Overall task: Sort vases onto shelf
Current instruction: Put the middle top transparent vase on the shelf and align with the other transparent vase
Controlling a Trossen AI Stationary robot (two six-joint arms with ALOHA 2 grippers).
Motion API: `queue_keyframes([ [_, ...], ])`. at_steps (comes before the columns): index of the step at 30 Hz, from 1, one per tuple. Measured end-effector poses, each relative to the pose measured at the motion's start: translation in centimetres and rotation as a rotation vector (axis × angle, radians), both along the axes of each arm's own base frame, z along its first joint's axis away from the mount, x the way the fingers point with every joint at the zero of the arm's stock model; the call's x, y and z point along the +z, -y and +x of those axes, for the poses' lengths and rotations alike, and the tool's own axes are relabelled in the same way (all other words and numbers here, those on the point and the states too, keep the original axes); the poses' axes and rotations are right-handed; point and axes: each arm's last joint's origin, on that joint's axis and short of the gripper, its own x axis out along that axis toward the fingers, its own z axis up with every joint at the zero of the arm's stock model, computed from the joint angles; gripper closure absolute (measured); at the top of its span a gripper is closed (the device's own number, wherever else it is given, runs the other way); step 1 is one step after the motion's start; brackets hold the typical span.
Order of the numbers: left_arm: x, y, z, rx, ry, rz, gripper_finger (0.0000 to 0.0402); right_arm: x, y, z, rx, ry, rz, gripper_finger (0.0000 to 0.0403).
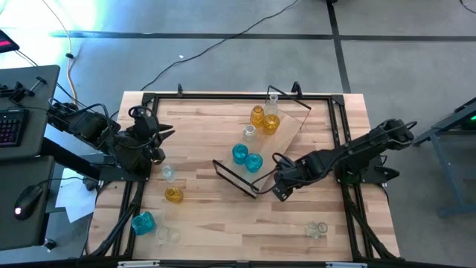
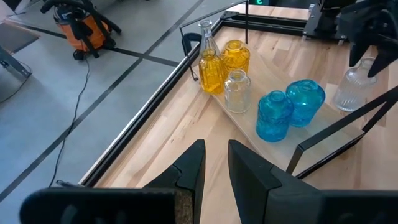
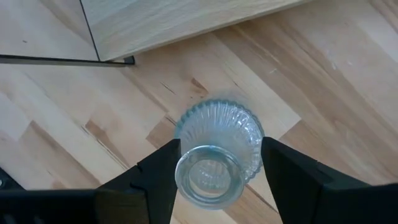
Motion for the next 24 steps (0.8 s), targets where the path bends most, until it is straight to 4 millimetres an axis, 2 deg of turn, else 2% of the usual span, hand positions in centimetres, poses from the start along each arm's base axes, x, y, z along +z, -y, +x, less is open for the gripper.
queue_keyframes([
  [8, -0.06, 0.07, 0.01, -0.018, -0.009, -0.026, 0.0342, -0.05, 0.08, -0.19, 0.024, -0.029, 0.014, 0.0216],
  [17, -0.06, 0.07, 0.01, -0.018, -0.01, -0.025, 0.0342, 0.15, 0.09, -0.27, 0.03, -0.032, 0.02, 0.0312],
  [24, -0.06, 0.07, 0.01, -0.018, -0.01, -0.025, 0.0342, 0.13, 0.07, -0.27, 0.032, -0.033, 0.022, 0.0315],
])
